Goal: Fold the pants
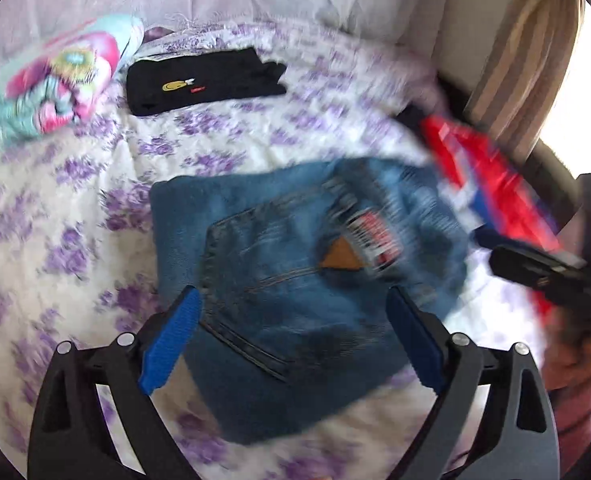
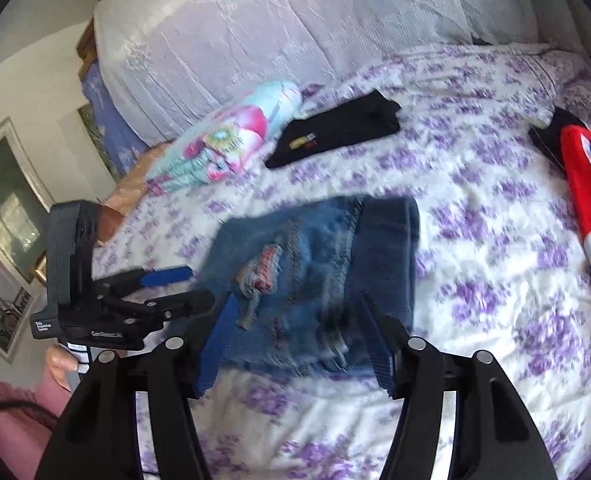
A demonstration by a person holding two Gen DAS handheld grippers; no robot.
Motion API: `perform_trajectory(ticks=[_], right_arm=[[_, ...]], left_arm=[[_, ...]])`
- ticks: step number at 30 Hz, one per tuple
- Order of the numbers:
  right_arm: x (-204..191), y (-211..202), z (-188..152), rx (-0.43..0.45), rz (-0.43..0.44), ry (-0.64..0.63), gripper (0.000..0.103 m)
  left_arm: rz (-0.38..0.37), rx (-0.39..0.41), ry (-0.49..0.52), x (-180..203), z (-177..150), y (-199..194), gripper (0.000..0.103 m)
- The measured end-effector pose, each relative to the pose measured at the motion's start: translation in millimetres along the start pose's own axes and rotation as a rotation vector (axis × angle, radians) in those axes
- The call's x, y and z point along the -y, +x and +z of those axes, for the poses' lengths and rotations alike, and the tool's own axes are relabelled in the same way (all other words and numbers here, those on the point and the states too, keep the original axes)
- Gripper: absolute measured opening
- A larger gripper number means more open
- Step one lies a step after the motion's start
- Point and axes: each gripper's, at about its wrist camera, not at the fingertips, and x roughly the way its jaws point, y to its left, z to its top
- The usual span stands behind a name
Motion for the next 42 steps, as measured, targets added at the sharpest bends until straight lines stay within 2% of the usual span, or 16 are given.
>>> perform_trajectory(ticks=[2, 4, 6, 9, 10, 12, 15, 20, 23, 26, 29, 32, 33, 36, 39, 42], right_arm=[[-1, 0, 13, 0.02, -0.001, -0.017, 0.062], [5, 4, 25, 0.036, 0.001, -0.005, 0.062], [15, 12, 30, 0.027, 0.026, 0.021, 0.062], [48, 47, 22, -0.122, -0.044, 0.152, 0.061], [53, 49, 18, -0.118, -0.038, 0.171, 0.061], [54, 36, 15, -0.078, -0.017, 0.167, 0.061], [46, 9, 11, -0.011, -0.009, 0.146, 0.066], [2, -10, 4, 0.014, 0.061, 0.005, 0.066], [-36, -6, -11, -0.03, 0.136, -0.049, 0.066], [-75, 5, -41, -0.082, 0.177, -0.075, 0.062], [-108, 22, -68, -0.105, 0.112, -0.091, 0.055], [-121, 41, -82, -0.126, 0.087, -0.032, 0.048], [-126, 47, -86, -0.127, 0.077, -0.014, 0.046], [-137, 59, -96, -0.113, 0.011, -0.016, 0.045], [-144, 70, -95, -0.08, -0.083, -0.034, 0.045], [-140, 78, -91, -0.064, -0.108, 0.015, 0.045]], left_arm=[[-0.06, 0.026, -0.008, 7, -4, -8, 0.091], [-0.095, 0.031, 0.056, 27, -12, -6, 0.091], [-0.044, 0.011, 0.187, 51, -22, 7, 0.092], [0.077, -0.005, 0.304, 68, -39, 25, 0.094], [0.111, 0.01, 0.371, 76, -45, 24, 0.094], [0.101, 0.035, 0.418, 79, -46, 8, 0.094], [0.02, 0.095, 0.362, 61, -36, -24, 0.096], [0.131, 0.131, 0.259, -1, 16, -42, 0.097], [0.134, 0.093, 0.177, -44, 57, -31, 0.097], [0.053, 0.028, 0.139, -75, 91, -7, 0.097], [-0.031, -0.045, 0.189, -83, 106, 20, 0.097], [-0.13, -0.123, 0.238, -88, 115, 48, 0.079], [-0.152, -0.141, 0.243, -91, 118, 56, 0.073], [-0.181, -0.17, 0.27, -99, 120, 76, 0.067], [-0.24, -0.217, 0.302, -107, 119, 91, 0.067], [-0.293, -0.218, 0.306, -114, 116, 94, 0.066]])
